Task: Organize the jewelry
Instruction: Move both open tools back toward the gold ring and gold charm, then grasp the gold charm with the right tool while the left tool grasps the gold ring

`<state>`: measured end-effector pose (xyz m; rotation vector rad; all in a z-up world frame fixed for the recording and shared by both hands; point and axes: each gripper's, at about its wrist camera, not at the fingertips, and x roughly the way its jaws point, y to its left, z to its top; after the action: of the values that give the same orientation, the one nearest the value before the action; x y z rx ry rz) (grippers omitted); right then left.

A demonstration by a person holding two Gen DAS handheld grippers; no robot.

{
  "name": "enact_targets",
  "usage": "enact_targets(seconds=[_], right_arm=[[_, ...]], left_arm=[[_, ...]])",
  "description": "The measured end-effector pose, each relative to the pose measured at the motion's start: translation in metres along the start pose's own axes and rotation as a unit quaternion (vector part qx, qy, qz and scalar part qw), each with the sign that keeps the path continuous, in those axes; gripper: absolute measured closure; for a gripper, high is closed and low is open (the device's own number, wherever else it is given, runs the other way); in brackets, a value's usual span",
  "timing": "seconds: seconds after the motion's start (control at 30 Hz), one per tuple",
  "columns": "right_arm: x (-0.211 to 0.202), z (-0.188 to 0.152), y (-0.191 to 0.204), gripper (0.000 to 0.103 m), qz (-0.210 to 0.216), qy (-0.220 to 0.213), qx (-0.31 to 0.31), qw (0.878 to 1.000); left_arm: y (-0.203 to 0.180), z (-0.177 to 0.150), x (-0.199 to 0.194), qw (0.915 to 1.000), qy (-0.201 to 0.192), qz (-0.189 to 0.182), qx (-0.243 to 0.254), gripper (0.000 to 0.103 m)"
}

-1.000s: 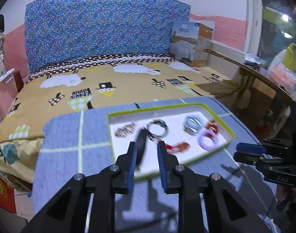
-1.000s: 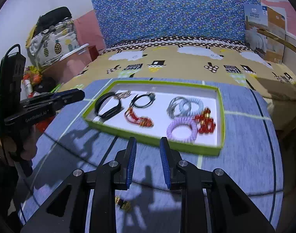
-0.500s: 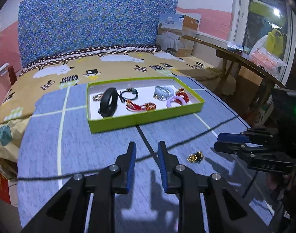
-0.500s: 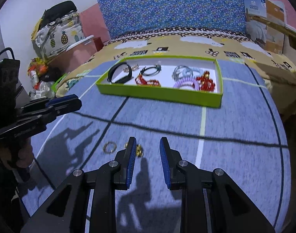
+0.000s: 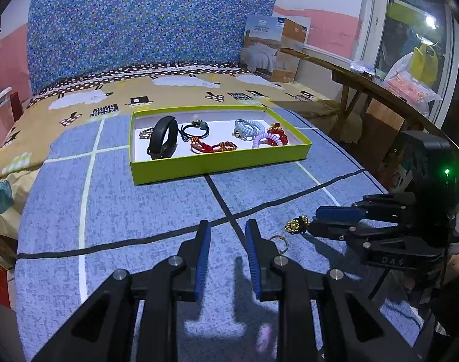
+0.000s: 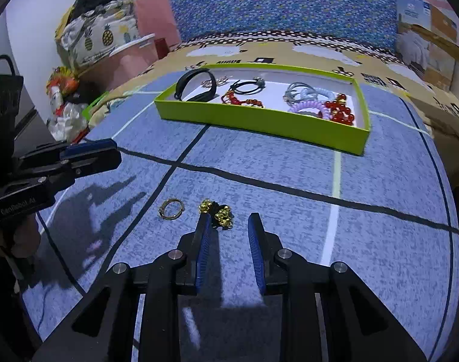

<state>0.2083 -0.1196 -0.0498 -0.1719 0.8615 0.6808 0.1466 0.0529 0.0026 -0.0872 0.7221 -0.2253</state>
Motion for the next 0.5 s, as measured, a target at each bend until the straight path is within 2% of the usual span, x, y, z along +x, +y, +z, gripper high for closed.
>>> enact_targets(seconds=[0.5], right_arm=[[0.016,0.008,0.01,0.077,-0.008,0.022,-0.042,0.999]], left_arm=[[-0.001,-0.002,0.004,0.9999,0.008,-0.01,0.0,0.078]])
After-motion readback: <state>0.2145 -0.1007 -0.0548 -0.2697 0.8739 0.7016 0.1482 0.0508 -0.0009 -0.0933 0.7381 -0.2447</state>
